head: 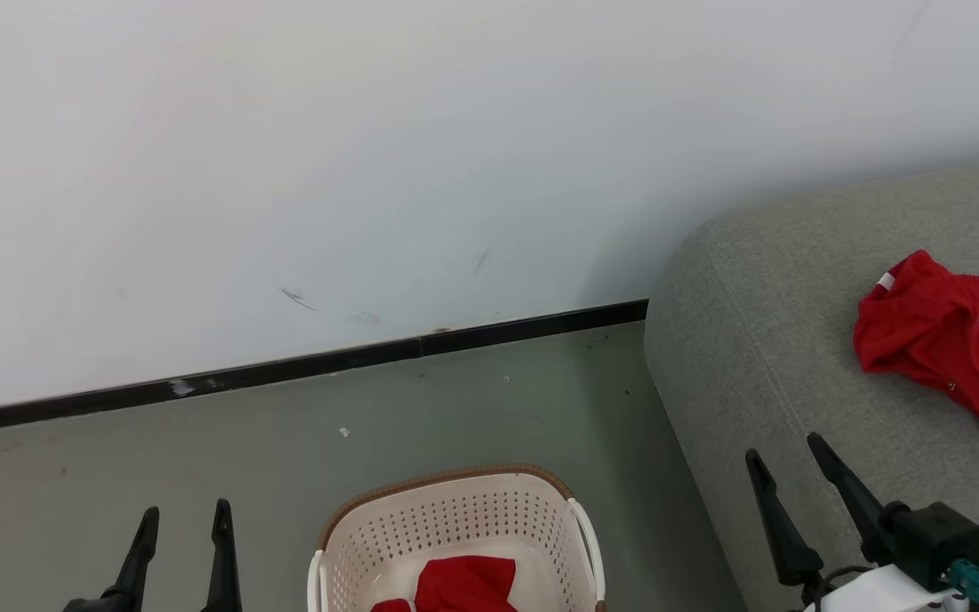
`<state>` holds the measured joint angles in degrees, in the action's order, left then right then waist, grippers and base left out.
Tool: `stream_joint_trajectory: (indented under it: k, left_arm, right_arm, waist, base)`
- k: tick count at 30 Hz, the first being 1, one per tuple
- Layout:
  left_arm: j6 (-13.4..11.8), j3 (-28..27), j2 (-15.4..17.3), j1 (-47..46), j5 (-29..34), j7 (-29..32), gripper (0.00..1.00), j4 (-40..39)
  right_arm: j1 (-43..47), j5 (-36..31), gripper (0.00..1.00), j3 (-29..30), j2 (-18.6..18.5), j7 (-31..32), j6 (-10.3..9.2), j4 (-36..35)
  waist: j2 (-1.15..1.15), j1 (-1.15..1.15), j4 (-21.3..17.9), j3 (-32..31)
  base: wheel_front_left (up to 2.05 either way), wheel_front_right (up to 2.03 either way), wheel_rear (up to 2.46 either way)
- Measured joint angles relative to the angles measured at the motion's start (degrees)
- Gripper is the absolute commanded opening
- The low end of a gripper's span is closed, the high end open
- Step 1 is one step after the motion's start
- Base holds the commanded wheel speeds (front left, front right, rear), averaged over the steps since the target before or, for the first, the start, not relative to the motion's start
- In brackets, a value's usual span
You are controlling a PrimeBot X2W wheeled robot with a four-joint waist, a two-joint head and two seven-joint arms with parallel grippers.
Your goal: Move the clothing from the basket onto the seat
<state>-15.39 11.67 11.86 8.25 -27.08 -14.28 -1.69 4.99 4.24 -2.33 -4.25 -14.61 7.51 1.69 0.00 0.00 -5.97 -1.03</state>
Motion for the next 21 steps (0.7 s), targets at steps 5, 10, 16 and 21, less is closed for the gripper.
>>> stream_joint_trajectory:
  k: [5, 10, 16, 21]
  left_arm:
    - [0.0, -0.3, 0.5, 0.5, 0.5, 0.0, 1.00, -0.6]
    - [0.0, -0.7, 0.5, 0.5, 0.6, 0.0, 1.00, -1.0]
    - [0.0, -0.8, 0.5, 0.5, 0.6, 0.0, 1.00, -1.2]
    - [0.0, -0.8, 0.5, 0.5, 1.0, 0.0, 1.00, -1.5]
  right_arm:
    - [0.9, -0.2, 1.00, -0.1, 0.3, 0.0, 0.00, -1.2]
    - [0.9, -0.3, 1.00, -0.2, 0.4, 0.0, 0.00, -1.5]
    - [0.9, -0.4, 1.00, -0.2, 0.4, 0.0, 0.00, -1.8]
    - [0.9, -0.4, 1.00, -0.2, 0.5, 0.0, 0.00, -2.8]
  waist:
    - [0.00, 0.00, 0.4, 0.1]
    - [0.00, 0.00, 0.6, 0.3]
    - [0.00, 0.00, 0.9, 0.6]
    - [0.00, 0.00, 1.2, 1.1]
  base:
    - [0.00, 0.00, 0.00]
    - [0.00, 0.00, 0.00]
    - [0.00, 0.00, 0.00]
    - [0.00, 0.00, 0.00]
